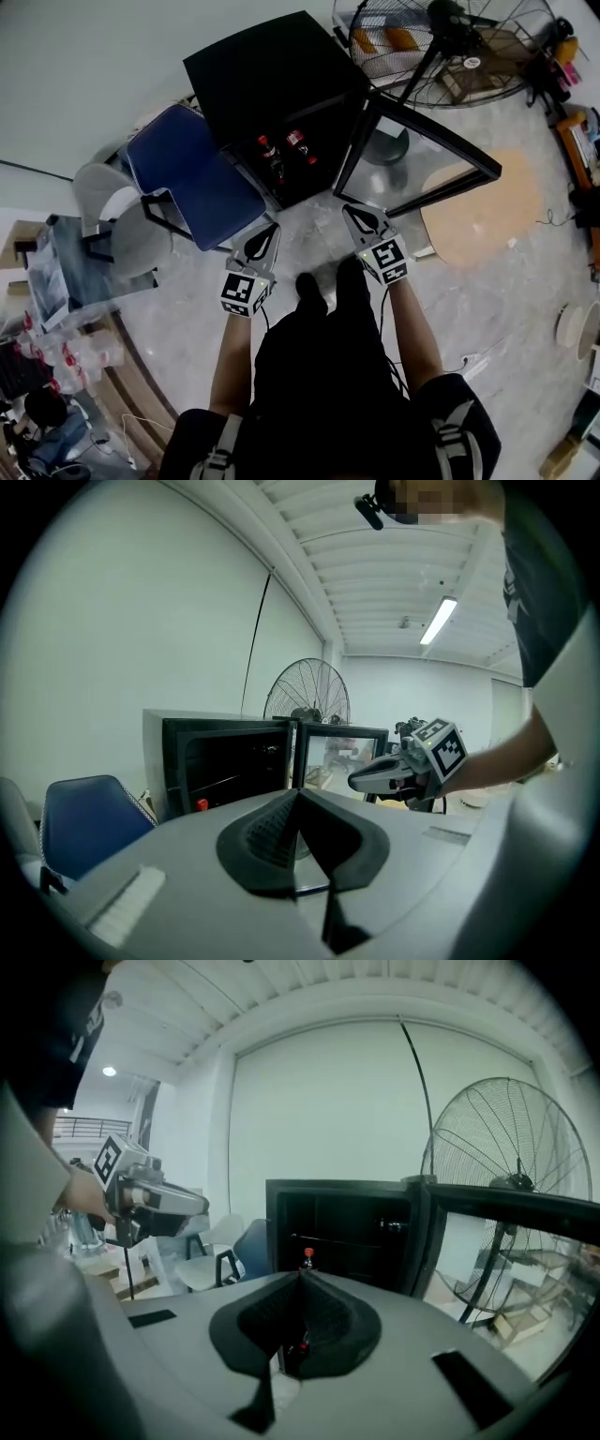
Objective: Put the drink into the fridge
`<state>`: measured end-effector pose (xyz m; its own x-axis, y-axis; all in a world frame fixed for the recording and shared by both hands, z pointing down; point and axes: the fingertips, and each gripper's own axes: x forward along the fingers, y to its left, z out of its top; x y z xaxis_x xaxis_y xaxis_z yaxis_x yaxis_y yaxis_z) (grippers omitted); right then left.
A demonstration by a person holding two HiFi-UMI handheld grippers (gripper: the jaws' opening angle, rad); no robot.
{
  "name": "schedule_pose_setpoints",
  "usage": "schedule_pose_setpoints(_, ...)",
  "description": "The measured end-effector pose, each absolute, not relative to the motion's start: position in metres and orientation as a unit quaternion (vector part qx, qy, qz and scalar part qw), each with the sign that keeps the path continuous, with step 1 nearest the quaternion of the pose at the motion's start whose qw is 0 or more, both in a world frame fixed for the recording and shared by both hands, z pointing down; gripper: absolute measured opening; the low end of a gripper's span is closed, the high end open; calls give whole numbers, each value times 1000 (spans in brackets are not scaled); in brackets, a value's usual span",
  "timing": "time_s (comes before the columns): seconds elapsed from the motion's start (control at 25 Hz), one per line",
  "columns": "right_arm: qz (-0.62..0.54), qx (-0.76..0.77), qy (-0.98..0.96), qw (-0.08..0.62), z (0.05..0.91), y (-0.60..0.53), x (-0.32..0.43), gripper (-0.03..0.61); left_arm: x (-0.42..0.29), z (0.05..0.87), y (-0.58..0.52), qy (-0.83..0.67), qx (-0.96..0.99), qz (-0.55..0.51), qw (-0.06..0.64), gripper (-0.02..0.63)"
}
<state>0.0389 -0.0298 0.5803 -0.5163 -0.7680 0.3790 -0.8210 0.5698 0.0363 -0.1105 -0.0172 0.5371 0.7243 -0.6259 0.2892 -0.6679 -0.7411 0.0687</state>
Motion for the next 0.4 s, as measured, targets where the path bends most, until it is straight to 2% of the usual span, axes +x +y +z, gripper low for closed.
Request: schedule_pose_setpoints(0.4,57,456,-872,170,558,-8,31,2,-121,523,5,-349,925,134,73,0)
